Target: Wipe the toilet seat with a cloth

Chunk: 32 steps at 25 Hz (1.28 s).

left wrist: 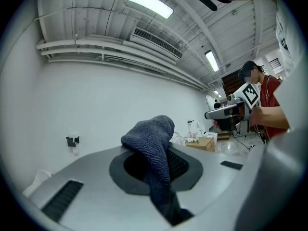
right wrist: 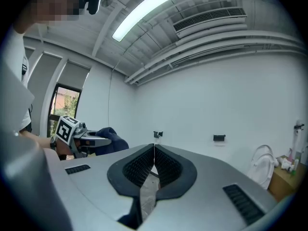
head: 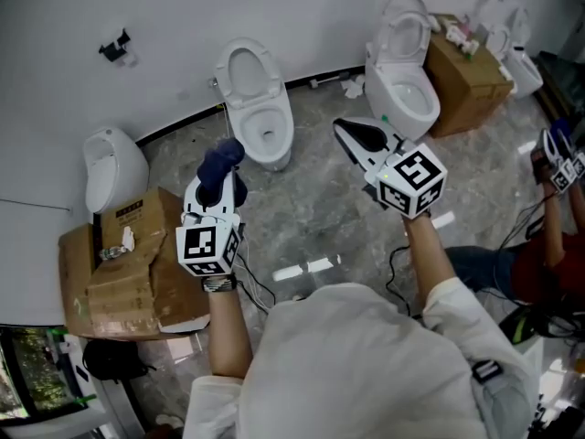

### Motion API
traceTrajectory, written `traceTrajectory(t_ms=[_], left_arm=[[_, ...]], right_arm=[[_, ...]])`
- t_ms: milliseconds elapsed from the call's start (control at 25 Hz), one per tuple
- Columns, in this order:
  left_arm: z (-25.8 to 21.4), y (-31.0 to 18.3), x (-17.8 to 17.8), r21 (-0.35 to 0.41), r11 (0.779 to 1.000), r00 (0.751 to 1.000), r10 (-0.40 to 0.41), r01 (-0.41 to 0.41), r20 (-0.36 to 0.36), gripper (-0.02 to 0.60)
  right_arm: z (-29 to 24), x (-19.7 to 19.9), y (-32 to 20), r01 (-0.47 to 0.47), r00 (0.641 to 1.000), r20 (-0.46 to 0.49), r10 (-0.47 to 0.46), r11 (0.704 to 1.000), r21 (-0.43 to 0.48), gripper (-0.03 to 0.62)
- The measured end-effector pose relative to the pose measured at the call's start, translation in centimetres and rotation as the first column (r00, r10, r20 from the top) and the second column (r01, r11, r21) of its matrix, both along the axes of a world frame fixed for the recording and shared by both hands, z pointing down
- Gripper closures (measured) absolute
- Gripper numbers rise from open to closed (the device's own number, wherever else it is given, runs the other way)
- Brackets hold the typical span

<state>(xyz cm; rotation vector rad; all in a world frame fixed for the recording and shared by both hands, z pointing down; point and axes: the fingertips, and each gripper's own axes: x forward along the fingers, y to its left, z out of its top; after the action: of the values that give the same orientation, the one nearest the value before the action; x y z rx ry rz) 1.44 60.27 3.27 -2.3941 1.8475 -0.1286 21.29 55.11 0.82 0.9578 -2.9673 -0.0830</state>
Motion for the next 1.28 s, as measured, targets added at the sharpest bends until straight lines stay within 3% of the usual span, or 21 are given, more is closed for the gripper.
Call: traceTrajectory(t_ms=[240,400,680,1000,1280], left_arm=[[-0.5,-0.6,2.9,-0.003,0.999,0.999,-0.035,0.035,-0.001,0.543],[0.3,-0.4,4.6,-0.02,0.998,0.998,-0.058,0.058,-0.001,0.543],[1.1,-1.6,5.1,-0.031,0.997,0.998,-0.068,0.068,0.001,0.543],[2.8,-6.4,2.5,-0.039,0.998,0.998,-0.056,0.056,0.007,0.543],[2.3,-14.5,-3.6,-0.033,0.996,0.996,-0.081,0.08,-0.029,0.543]], right_arm=[[-1.1,3.7,-0.8,-0.013,0.999,-0.032,0.014,0.999,0.038,0.566],[0.1,5.6,-1.4,-0.008,1.0,-0.023,0.008,1.0,0.01,0.565],[1.3,6.1,-3.2,-0.01,1.0,-0.019,0.01,1.0,-0.008,0.565],[2.5,3.5,-7.5,-0.028,0.999,-0.018,0.028,1.0,-0.011,0.565],[0.9,-0.7,-15.0,-0.078,0.997,-0.009,0.078,0.997,0.022,0.565]])
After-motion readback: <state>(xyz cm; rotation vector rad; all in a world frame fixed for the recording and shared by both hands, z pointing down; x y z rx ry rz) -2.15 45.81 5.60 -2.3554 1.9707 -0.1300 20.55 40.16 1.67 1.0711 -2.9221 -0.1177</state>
